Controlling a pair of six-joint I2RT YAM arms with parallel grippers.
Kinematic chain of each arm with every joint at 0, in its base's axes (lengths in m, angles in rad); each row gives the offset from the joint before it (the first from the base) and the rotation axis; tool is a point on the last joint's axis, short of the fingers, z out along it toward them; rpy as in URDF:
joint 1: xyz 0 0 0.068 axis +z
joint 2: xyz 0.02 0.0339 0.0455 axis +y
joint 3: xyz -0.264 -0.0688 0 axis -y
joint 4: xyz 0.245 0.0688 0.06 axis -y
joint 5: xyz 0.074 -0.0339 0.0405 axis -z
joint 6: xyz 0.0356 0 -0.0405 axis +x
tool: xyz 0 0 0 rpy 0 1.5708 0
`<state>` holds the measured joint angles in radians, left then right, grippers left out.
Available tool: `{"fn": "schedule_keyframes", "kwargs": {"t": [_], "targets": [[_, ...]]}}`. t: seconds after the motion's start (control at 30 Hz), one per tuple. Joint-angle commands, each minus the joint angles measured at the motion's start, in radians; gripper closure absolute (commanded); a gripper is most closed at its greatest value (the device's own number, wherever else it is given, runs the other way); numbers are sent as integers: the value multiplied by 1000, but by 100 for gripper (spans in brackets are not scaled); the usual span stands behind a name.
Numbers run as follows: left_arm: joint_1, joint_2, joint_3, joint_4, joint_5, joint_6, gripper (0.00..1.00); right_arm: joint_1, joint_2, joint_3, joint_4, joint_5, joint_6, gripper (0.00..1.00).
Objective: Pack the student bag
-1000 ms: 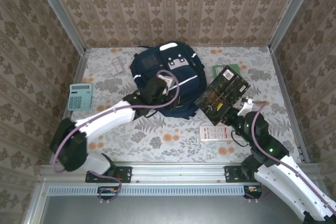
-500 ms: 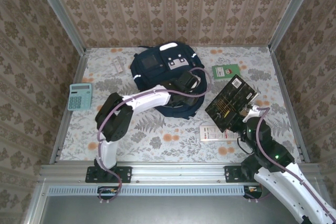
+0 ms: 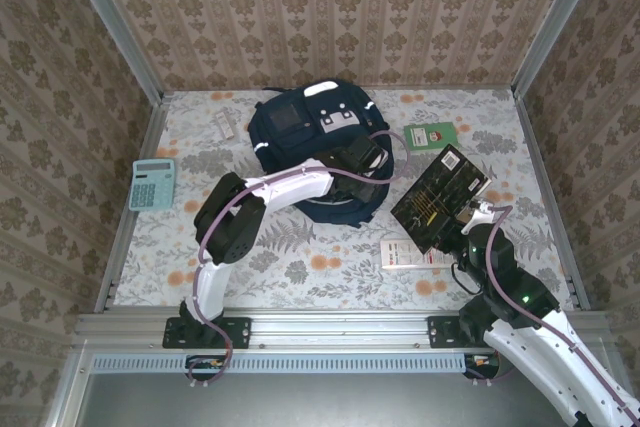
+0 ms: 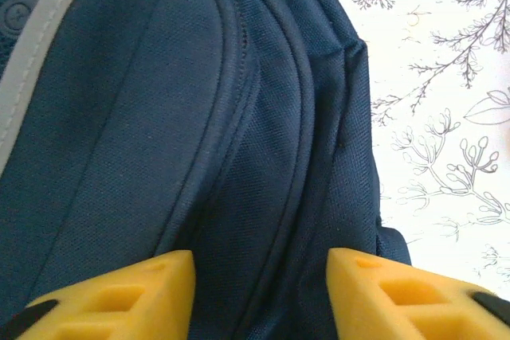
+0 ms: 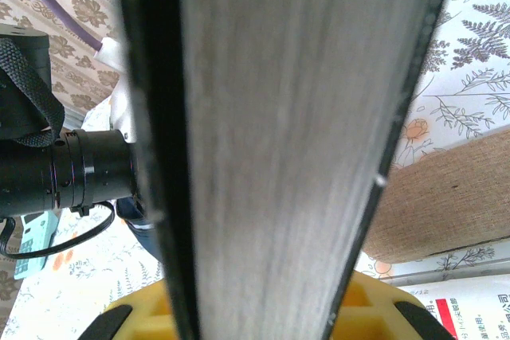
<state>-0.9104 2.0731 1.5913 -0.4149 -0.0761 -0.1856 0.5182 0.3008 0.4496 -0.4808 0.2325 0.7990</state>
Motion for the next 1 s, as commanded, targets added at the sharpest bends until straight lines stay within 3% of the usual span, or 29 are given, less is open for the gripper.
{"fn": "schedule_keyframes", "kwargs": {"t": [0.0,0.5,0.6,0.83,0.97], "targets": [[-18,-15,8,-12,7,37,48,-5,-15,4,64,15,-1,100],[-43,-33,20,34,56,42,48,-19,-46,0,42,22,8,100],[-44,-13,41,6,24,51,49,-21,-47,0,41,19,8,100],[-42,24,40,-19,-17,70,62,-25,-46,0,47,10,8,100],[-40,30,45,-27,-15,77,62,-27,-42,1,50,4,8,100]]}}
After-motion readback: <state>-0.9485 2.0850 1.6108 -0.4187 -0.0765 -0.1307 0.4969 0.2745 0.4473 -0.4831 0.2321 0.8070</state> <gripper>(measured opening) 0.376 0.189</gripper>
